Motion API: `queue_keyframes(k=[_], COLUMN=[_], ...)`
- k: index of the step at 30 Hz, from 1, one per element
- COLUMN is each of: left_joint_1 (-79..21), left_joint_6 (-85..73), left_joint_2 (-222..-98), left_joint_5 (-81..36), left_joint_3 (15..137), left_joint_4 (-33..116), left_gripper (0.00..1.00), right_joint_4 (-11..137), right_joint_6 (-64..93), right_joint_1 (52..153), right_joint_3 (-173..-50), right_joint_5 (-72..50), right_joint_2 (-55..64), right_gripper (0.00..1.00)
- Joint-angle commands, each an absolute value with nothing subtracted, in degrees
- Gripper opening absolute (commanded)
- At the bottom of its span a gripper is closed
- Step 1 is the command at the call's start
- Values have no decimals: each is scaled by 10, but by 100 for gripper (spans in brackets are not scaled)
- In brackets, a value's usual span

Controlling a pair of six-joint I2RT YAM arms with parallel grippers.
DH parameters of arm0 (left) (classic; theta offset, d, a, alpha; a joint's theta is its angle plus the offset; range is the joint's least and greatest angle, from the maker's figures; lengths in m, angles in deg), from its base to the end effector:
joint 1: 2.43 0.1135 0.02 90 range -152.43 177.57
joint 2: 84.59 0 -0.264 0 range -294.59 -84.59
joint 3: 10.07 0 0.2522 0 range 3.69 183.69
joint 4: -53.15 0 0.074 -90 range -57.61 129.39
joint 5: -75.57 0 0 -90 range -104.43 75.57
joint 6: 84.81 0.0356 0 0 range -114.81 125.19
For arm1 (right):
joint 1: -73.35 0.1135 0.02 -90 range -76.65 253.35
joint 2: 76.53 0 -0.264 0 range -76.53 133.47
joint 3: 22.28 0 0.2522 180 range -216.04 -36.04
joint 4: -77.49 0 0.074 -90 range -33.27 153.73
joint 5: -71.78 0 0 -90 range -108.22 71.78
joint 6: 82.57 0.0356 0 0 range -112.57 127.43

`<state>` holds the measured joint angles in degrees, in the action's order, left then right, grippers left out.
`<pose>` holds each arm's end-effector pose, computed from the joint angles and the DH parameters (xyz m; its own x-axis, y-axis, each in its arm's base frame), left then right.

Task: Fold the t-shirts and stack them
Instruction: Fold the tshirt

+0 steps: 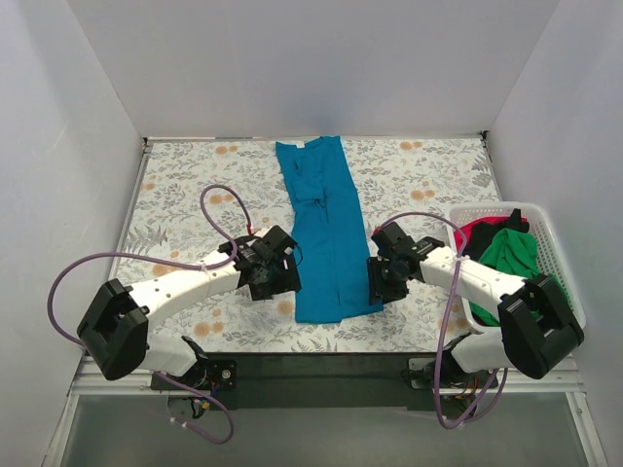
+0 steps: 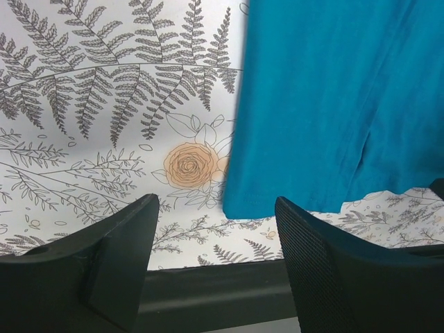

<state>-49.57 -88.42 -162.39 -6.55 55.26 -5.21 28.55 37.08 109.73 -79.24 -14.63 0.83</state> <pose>0.1711 -0.1773 0.2139 -0.6536 -0.7490 -0.1086 -0.6850 0.6465 -0.3359 0.1897 0.1425 0.1807 -0.9563 -0.0913 -0.2776 -0.1573 0.9615 0.2255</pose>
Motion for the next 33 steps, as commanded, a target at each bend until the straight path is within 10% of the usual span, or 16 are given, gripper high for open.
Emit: queue_keyframes(k=[1,13,25,33], left_joint_1=[-505,-544,-591,-613], left_joint_6=[-894,-932,-962,-979], left_joint_2=[-1618,-1682,-1741,-1770], left_joint_5=[-66,-62,-47,-34], left_joint_3=[548,564,596,619], left_joint_4=[-40,-37,-75,-107], left_gripper=[66,66,66,52], right_joint_4=[302,302,304,304], right_joint_6=[396,371,355,342], right_joint_1=[1101,1101,1105,1105], right_joint_3=[-788,-758,-722,-736], right_joint_5=[-200,-202,-169,-157], right_joint_2=[15,33,9,13], right_gripper=[45,39,1,1])
